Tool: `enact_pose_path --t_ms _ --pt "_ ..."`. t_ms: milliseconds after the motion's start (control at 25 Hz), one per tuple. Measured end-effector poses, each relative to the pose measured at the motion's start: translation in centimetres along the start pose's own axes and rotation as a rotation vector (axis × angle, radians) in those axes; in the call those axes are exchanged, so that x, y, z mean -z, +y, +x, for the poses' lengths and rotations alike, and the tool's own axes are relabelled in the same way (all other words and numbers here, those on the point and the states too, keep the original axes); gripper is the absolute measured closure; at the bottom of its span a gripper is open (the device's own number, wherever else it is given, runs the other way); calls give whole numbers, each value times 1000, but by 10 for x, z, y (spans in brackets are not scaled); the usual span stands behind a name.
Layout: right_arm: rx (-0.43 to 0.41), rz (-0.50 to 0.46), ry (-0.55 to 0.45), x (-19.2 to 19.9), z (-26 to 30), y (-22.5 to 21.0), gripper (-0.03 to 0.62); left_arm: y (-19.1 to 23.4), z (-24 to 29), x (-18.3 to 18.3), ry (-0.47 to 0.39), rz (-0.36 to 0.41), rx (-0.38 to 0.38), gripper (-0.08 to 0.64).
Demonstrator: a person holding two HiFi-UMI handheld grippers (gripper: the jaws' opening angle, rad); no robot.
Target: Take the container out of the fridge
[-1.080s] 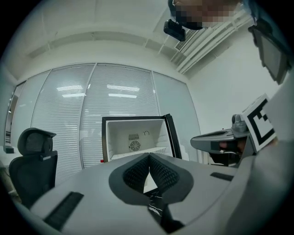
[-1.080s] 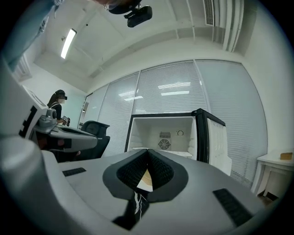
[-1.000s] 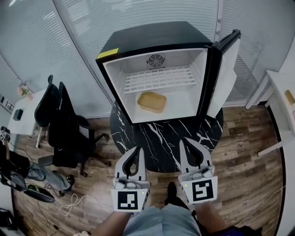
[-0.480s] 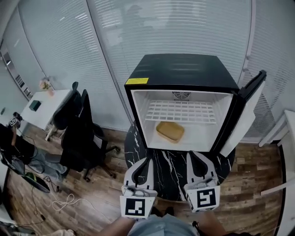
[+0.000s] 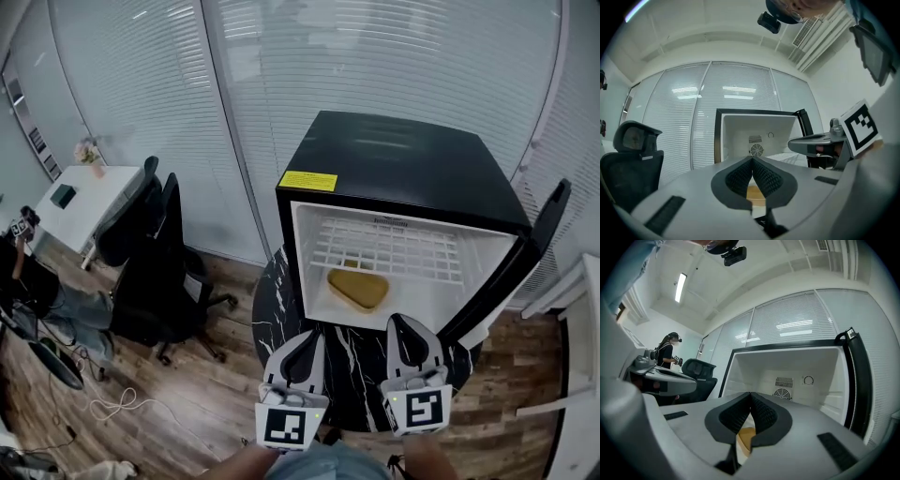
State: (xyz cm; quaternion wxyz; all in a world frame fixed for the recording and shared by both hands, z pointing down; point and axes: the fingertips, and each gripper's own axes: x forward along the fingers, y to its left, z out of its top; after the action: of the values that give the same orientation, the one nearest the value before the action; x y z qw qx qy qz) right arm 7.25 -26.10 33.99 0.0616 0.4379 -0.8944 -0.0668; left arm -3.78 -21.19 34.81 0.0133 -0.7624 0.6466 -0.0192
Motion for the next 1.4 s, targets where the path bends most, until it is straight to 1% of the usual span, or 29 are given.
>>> enact_pose_path --t_ms 360,520,640,840,1080,1280,1400 --pt "-16 -9 89 40 53 -7 578 19 54 37 63 -34 35 546" --pt "-13 -28 99 56 70 -12 578 23 72 56 93 -36 40 546" --pt "-34 -44 129 71 78 -10 571 27 85 66 111 -42 47 546" --pt "-70 -35 193 101 93 -8 545 30 104 82 135 -52 62 546" --pt "-118 -30 257 135 109 -4 534 31 119 104 171 -48 81 546" --pt "-151 -36 323 163 121 -1 526 34 127 123 212 -85 76 546" --pt "-169 -45 352 178 125 0 514 35 130 131 226 -89 78 546"
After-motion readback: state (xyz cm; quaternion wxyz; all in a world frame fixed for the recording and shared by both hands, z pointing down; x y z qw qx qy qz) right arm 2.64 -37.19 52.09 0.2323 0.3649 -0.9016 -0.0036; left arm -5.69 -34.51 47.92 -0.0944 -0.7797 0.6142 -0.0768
